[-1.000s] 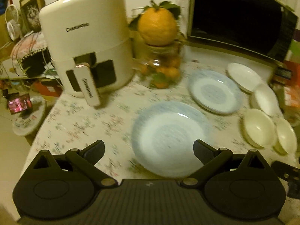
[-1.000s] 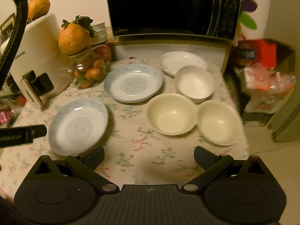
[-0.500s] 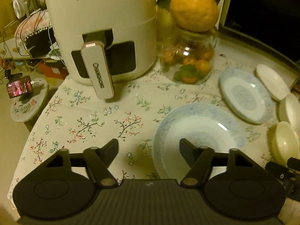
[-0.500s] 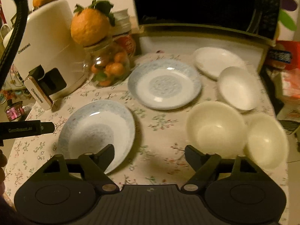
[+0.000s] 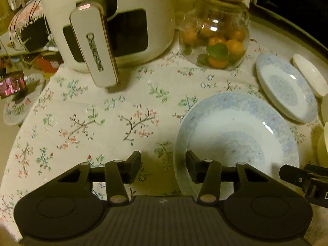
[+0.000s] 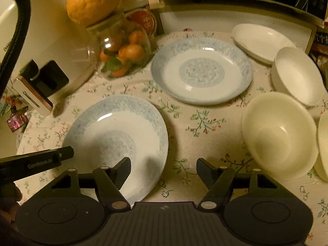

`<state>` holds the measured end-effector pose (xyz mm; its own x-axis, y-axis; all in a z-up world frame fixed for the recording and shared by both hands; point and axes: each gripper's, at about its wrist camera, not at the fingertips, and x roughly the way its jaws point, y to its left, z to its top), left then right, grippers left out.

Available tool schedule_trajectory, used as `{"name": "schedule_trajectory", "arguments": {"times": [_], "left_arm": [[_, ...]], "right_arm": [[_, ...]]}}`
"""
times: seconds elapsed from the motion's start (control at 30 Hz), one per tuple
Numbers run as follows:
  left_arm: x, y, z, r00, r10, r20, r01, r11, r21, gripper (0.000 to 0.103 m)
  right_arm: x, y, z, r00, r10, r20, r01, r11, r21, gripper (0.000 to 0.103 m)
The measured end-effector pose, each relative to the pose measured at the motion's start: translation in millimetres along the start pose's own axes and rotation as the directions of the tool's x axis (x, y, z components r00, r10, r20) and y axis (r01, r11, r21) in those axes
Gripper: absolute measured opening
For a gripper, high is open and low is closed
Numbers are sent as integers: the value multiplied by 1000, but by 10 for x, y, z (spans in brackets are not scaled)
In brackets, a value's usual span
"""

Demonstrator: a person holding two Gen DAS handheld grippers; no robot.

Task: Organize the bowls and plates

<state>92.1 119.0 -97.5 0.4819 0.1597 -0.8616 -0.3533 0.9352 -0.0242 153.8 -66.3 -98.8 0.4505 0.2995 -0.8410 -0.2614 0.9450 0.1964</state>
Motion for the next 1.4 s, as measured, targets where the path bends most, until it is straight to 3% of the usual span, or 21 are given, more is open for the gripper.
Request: {"name": "schedule_trajectory", "arguments": {"times": [0.13, 0.3, 0.37, 0.47, 0.97, 1.2, 1.4], "left_arm": [[24, -40, -5, 1000, -15, 14, 14, 1000, 7, 43], [31, -63, -5, 997, -64, 31, 64, 998, 8, 29], [29, -72, -12, 996, -81, 38, 80, 997, 16, 24], [25, -83, -26, 995, -90, 46, 89, 996, 14, 21], [-156, 32, -112, 991, -128, 25, 129, 991, -21, 12], [-418, 102, -344, 990, -143, -6, 142, 990, -18, 12], [-641, 198, -619, 987, -159, -17, 158, 987, -29, 12]], "right_arm": [[124, 18, -4, 1000, 5, -13, -5, 1000, -2, 57], [193, -2, -20, 1000, 7, -17, -7, 999, 38, 45], [197, 3, -4, 1000, 25, -12, -25, 999, 36, 33], [209, 13, -4, 999, 37, -10, -36, 999, 38, 23], [76, 30, -33, 999, 29, 22, -30, 999, 45, 14], [-166, 82, -102, 999, 27, 31, -27, 999, 21, 14], [-346, 193, -383, 999, 14, 33, -13, 999, -34, 14]]}}
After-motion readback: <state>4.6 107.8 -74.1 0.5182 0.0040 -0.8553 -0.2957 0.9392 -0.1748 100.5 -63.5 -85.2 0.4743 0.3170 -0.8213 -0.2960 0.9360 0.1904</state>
